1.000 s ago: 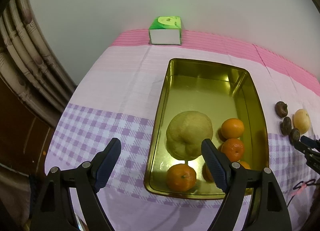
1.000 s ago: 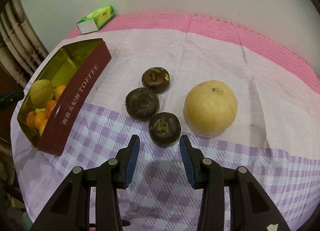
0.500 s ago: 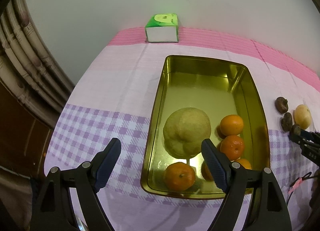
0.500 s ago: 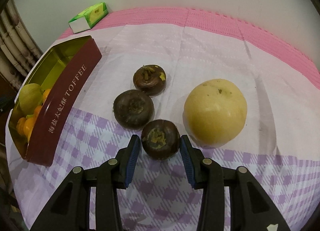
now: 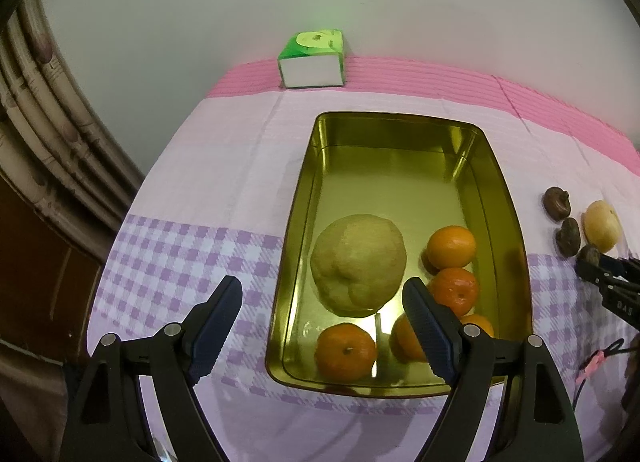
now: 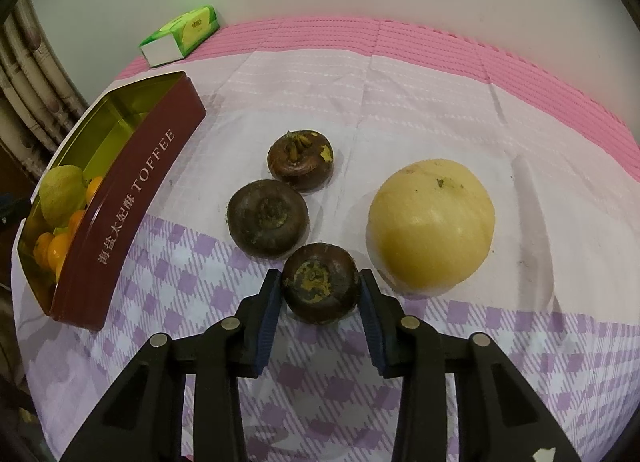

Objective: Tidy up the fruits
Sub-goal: 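Lift the dark brown fruit with the right gripper while the left gripper moves toward the pile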

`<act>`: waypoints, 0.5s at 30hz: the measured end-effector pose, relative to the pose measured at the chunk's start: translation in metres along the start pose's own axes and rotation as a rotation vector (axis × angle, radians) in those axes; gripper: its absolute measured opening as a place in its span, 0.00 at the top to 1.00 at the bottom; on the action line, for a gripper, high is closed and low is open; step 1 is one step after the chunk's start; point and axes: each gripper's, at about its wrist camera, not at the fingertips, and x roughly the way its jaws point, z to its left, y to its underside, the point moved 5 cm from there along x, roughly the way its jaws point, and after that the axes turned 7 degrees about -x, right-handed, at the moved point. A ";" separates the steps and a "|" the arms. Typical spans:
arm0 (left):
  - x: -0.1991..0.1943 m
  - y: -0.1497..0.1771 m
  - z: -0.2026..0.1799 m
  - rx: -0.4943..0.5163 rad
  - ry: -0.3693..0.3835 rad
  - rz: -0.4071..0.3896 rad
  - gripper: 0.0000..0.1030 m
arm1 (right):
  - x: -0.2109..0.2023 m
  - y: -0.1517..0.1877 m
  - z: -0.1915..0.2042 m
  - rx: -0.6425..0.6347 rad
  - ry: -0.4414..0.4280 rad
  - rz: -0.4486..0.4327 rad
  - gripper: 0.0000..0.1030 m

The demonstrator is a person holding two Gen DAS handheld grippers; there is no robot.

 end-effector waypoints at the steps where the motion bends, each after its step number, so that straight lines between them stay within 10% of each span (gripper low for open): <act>1: 0.000 0.000 -0.001 0.003 0.003 0.000 0.20 | -0.001 0.001 0.000 -0.001 -0.001 0.001 0.65; 15: -0.010 0.005 -0.050 0.078 0.098 0.012 0.20 | -0.013 0.026 -0.019 0.032 0.012 0.031 0.65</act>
